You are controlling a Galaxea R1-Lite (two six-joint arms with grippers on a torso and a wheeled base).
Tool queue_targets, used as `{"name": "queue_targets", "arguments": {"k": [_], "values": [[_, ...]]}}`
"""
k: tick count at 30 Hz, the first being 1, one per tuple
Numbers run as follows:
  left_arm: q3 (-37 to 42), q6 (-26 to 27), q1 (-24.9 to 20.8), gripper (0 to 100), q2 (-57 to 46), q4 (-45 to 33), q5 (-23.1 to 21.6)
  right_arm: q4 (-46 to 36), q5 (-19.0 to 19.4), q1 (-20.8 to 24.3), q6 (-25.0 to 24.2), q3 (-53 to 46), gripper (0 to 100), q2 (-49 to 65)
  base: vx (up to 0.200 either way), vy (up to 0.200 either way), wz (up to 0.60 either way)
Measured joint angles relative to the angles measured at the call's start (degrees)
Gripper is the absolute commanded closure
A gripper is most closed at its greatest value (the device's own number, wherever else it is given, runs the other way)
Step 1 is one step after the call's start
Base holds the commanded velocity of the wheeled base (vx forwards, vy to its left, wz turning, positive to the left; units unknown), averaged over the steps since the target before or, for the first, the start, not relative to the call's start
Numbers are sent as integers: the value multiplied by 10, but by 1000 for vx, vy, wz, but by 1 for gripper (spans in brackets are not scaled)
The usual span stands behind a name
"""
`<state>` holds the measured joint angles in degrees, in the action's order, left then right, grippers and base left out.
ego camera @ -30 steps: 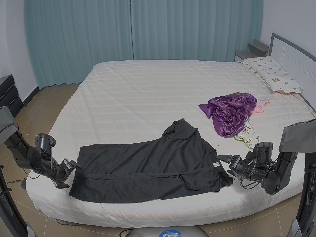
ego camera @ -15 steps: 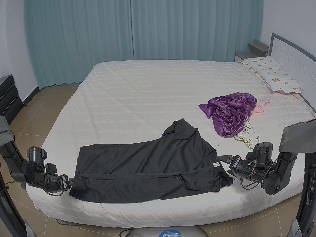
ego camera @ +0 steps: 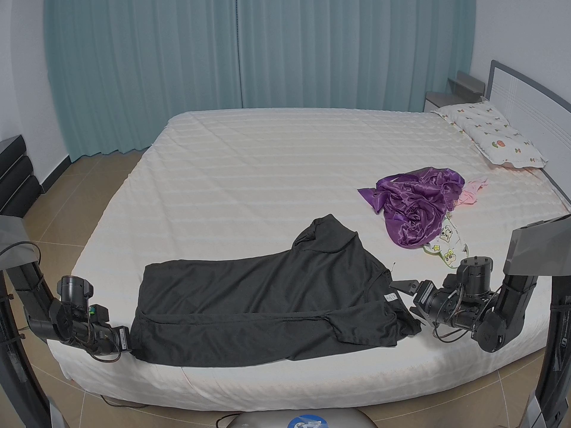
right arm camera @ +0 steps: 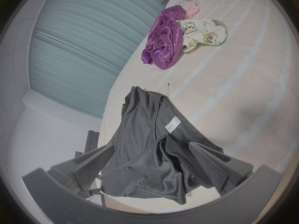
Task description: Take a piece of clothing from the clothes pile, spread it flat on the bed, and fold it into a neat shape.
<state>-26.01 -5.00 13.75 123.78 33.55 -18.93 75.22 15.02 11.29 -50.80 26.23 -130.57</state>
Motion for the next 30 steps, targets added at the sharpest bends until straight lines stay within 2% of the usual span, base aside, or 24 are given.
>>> {"name": "queue_targets", "arguments": {"k": [11,16,17,24,30], "values": [[33,-1,-1,100,-1,3,69,0,-1,0,2,-4,0,0,0,0,0],[35,-6,0,100,-5,1,77,-1,-1,0,2,-5,0,0,0,0,0],[36,-7,0,0,-5,1,77,-1,-1,0,2,-5,0,0,0,0,0],[37,-19,0,0,-13,1,74,-1,-1,2,2,-5,0,0,0,0,0],[31,-106,0,0,-58,-8,61,-7,-2,17,1,-10,0,4,0,0,0]]}}
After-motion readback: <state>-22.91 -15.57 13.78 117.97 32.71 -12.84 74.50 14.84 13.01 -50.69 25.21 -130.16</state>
